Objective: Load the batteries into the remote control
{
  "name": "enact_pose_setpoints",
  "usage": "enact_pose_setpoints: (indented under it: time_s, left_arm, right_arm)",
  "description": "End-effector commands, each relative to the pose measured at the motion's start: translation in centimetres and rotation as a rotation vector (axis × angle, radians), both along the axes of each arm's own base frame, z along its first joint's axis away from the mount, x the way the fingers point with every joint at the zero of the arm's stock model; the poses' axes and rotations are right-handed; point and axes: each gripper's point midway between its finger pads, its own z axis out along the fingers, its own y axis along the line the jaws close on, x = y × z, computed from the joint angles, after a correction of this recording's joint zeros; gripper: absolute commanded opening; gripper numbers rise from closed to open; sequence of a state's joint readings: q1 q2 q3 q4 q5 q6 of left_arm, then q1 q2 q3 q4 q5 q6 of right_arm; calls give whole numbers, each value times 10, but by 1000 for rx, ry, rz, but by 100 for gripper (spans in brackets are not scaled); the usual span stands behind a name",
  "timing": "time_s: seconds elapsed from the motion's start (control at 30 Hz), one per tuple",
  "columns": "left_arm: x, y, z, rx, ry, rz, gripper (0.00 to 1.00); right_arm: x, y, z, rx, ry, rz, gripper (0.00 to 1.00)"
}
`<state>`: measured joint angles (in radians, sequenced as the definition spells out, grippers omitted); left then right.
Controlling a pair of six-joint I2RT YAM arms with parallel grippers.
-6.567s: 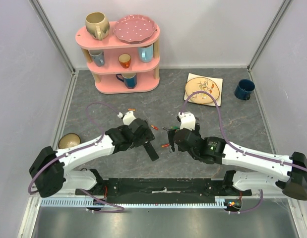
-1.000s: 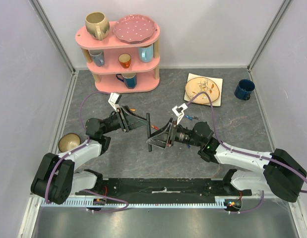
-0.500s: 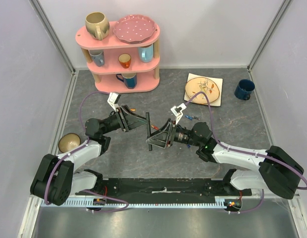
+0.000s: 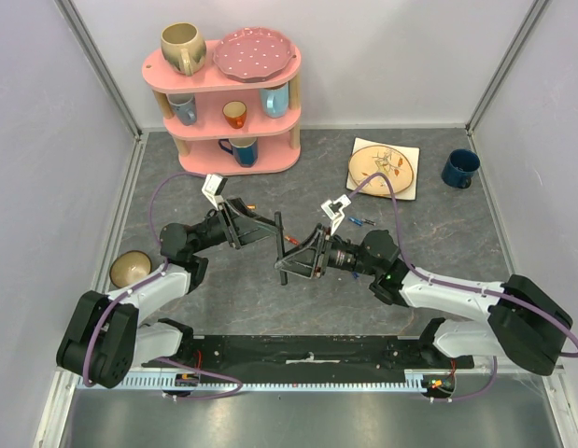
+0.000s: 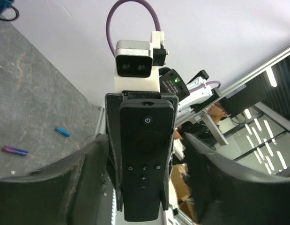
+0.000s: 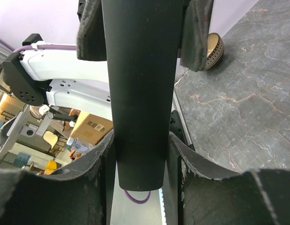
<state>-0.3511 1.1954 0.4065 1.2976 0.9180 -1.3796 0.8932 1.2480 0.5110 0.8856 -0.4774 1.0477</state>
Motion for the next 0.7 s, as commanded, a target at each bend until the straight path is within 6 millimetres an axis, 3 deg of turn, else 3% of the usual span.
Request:
enact_pose_setpoints:
  time_s: [0.0, 0.2, 0.23, 0.27, 0.3, 0.33, 0.37, 0.4, 0.43, 0.47, 0.5, 0.53, 0.67]
  left_arm:
    - [-28, 9, 49, -129, -286, -11, 89]
    - [-21, 8, 46, -118, -262, 8, 95]
    - [-17, 8, 47, -111, -257, 20, 96]
    - [-7, 8, 42, -82, -228, 52, 96]
    - [1, 7, 37, -58, -193, 75, 96]
    - [9, 9, 38, -40, -177, 108, 97]
    - [26, 9, 22, 31, -103, 178, 97]
    - [35, 10, 16, 72, -70, 227, 98]
    - [45, 12, 18, 106, -64, 279, 98]
    - [62, 17, 9, 170, -59, 380, 98]
    - [67, 21, -1, 236, 12, 421, 99]
    - [74, 25, -5, 267, 30, 474, 99]
    - [80, 26, -19, 402, 62, 589, 99]
  right_arm:
    - [-8, -6, 9, 8, -71, 13, 42]
    - [-14, -11, 14, -8, -93, 26, 42]
    - [-12, -12, 15, -31, -136, 13, 42]
    - [-13, -18, 2, -127, -121, 6, 42]
    - [-9, -20, 15, -150, -161, -19, 42]
    - [2, -26, 14, -207, -176, -86, 42]
    - [6, -42, -13, -385, -195, -115, 42]
    - [12, -47, 2, -423, -230, -152, 42]
    - [27, -59, -6, -516, -241, -237, 42]
    - [27, -75, -29, -656, -242, -238, 42]
    - [32, -81, -24, -699, -264, -260, 42]
    - [40, -97, -42, -822, -245, -311, 42]
    - [56, -122, -48, -999, -284, -423, 42]
